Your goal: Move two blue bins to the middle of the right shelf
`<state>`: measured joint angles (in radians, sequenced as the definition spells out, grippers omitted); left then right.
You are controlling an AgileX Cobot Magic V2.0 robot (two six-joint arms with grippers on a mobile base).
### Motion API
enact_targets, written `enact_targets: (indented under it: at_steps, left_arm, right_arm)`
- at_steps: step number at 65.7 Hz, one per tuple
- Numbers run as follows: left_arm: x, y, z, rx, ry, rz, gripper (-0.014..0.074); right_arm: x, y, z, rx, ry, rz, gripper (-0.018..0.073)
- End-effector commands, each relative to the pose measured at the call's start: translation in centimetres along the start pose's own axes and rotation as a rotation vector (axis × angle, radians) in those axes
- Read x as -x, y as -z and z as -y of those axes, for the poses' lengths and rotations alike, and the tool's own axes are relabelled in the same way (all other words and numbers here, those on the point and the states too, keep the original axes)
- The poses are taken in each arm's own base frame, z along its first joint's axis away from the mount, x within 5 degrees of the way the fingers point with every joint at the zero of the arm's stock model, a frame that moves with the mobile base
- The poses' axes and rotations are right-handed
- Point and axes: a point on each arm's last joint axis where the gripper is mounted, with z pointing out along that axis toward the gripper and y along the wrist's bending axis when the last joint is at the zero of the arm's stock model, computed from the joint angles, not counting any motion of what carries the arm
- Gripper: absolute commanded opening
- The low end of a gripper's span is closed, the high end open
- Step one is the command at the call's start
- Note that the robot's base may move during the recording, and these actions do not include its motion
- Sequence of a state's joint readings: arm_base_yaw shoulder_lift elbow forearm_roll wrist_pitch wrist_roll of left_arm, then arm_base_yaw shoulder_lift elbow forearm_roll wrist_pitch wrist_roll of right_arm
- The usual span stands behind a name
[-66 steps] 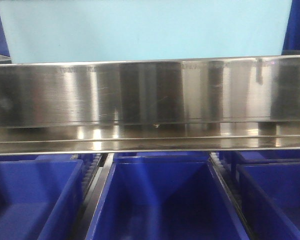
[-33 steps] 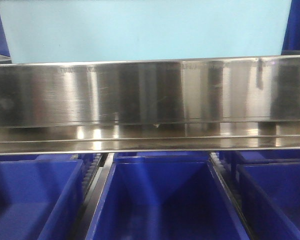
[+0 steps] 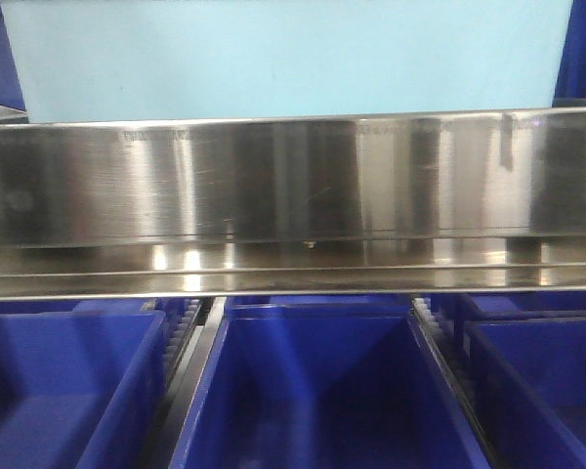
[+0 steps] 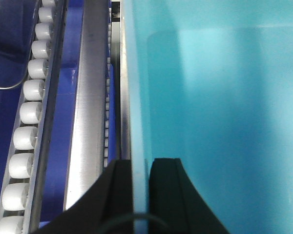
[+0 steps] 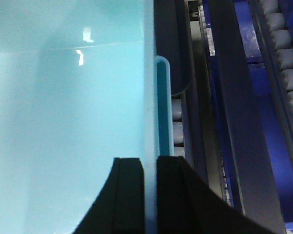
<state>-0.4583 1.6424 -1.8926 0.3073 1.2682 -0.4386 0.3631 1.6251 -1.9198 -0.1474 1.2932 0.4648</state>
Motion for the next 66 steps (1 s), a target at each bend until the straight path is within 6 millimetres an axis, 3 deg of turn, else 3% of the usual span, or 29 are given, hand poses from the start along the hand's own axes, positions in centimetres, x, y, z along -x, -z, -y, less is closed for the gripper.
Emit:
enact_targets:
  at_steps: [1, 13, 36, 54, 66]
  left_arm:
    - [0.1, 0.7, 0.9, -0.088, -0.003, 0.029, -0.0111]
    - [0.1, 0.7, 0.9, -0.090, -0.004, 0.028, -0.0111]
    - [-1.0, -0.7, 1.3, -0.095, -0.010, -0.037, -0.0111]
    - [-1.0, -0.7, 1.2, -0.092, -0.011, -0.035, -0.0111]
    - [-1.6, -1.5, 1.3, -0.080, -0.020, -0.069, -0.0111]
  right_arm:
    - [0.0, 0.8, -1.0, 0.113, -0.020, 0.037, -0.0162]
    - [-0.4, 0.1, -1.0, 0.101, -0.017, 0.010, -0.0162]
    - [-0.5, 0.8, -0.8, 0.106, -0.018, 0.026, -0.0162]
    - [-1.9, -1.4, -0.5, 0.068, -0.017, -0.056, -0.0162]
    - [-2.1, -1.8, -0.5, 0.060, -0.015, -0.069, -0.0162]
